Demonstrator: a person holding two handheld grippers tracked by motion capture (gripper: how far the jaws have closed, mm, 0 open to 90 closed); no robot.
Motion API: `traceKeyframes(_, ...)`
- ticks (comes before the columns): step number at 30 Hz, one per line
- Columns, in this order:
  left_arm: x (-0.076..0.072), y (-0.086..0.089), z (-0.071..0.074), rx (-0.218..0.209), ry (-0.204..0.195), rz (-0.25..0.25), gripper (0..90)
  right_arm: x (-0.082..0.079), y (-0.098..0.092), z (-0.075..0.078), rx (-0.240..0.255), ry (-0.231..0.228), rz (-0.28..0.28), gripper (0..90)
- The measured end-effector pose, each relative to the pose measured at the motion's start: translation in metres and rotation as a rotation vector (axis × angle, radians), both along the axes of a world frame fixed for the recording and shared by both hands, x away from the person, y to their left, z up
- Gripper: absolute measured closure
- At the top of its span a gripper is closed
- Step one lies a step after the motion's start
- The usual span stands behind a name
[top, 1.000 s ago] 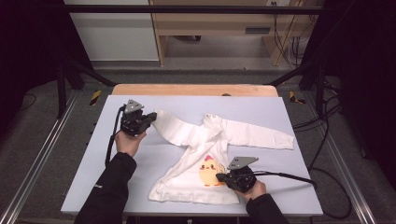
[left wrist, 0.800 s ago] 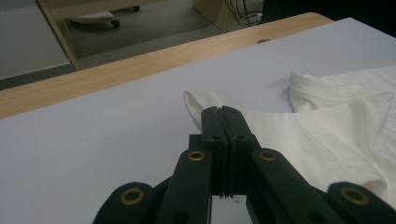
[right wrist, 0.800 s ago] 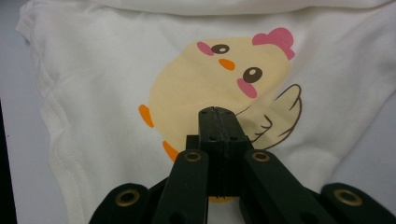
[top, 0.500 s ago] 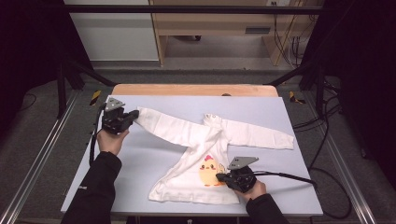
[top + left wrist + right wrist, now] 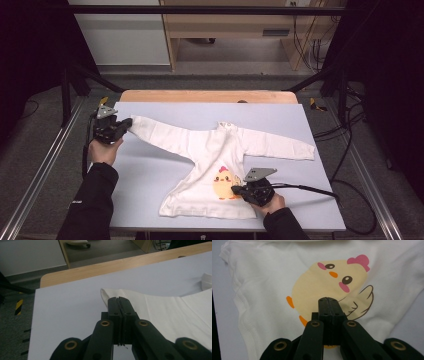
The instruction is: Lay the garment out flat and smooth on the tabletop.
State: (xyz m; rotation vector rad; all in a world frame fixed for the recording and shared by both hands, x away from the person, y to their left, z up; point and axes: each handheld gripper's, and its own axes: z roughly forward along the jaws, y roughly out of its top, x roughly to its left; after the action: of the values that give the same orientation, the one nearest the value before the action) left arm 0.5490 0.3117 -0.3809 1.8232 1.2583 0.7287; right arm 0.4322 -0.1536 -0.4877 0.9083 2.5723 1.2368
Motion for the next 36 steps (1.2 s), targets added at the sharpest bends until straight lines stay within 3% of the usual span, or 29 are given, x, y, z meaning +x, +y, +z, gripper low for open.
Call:
traceKeyframes(25,-0.011,0.08,-0.01,0.024,0.028,0.2,88.6,0.0,0.0,0.0,0.002,0.001,-0.001,90.0)
traceKeyframes(36,-0.007,0.088,-0.02,0.029,0.056,0.233,88.4,0.0,0.0,0.0,0.002,0.0,-0.002,90.0)
